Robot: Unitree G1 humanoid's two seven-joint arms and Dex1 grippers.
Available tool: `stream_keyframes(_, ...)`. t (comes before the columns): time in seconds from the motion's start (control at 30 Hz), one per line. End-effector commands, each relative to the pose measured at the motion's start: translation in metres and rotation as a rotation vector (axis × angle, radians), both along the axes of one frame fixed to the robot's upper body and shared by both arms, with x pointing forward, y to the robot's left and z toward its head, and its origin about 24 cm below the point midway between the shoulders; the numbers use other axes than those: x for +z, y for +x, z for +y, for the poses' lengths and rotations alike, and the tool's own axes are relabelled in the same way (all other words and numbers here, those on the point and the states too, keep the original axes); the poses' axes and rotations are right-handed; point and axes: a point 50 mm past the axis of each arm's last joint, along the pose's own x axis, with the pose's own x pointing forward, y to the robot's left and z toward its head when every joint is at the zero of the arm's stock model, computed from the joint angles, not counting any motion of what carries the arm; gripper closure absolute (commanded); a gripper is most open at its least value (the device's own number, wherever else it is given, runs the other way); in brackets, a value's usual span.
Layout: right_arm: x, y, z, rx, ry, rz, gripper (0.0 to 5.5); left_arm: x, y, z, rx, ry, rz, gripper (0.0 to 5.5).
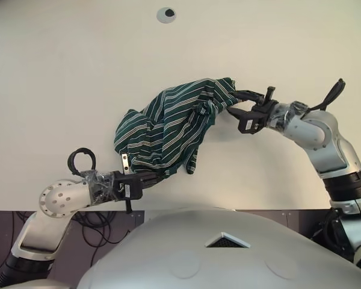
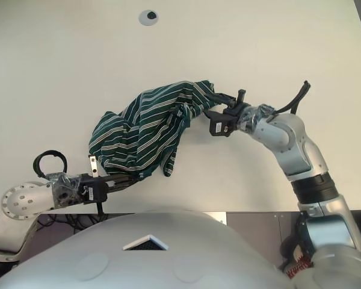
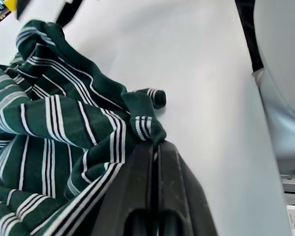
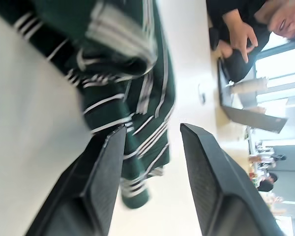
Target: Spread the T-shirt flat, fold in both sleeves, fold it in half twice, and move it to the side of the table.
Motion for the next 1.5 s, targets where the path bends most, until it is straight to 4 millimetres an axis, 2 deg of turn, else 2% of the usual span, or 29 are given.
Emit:
stream_keyframes(0.03,0.015,-0.001,0.018,0.128,-0.040,-0.053,3.49,-0.004,0.006,-0.001,-0.014,0.027,-0.018,5.50)
stream_keyframes(0.1,0.014,-0.004,0.021,0.183,-0.102,-0.062,3.49,-0.005,0.008,-0.003,-0.017,0.026,-0.022,5.50)
stream_keyframes(0.27,0.002,-0.010,0.009,0.270,-0.337,-0.110,3.49,-0.006,0.011,-0.009,-0.024,0.012,-0.038,5.50)
stream_keyframes(0.37,0.006,-0.007,0.013,0.299,-0.327,-0.191,3.49,-0.008,0.012,-0.013,-0.028,0.000,-0.040,5.50)
stream_keyframes(0.5,0.005,0.000,0.004,0.306,-0.393,-0.261,3.49,-0.009,0.012,-0.018,-0.041,-0.012,-0.040,5.50)
stream_keyframes(0.97,-0.007,-0.002,0.022,0.440,-0.412,-0.262,3.49,-0.011,0.013,-0.027,-0.058,-0.038,-0.037,5.50)
stream_keyframes(1.27,-0.008,-0.002,0.019,0.426,-0.418,-0.236,4.81,-0.013,0.017,-0.027,-0.055,-0.042,-0.040,5.50)
stream_keyframes(1.4,-0.006,0.004,0.018,0.300,-0.289,-0.185,5.47,-0.008,0.025,-0.021,-0.042,-0.044,-0.064,5.50)
stream_keyframes(1.5,0.011,0.009,0.008,0.114,-0.068,-0.072,5.47,0.016,0.040,-0.012,0.025,-0.139,-0.126,5.50)
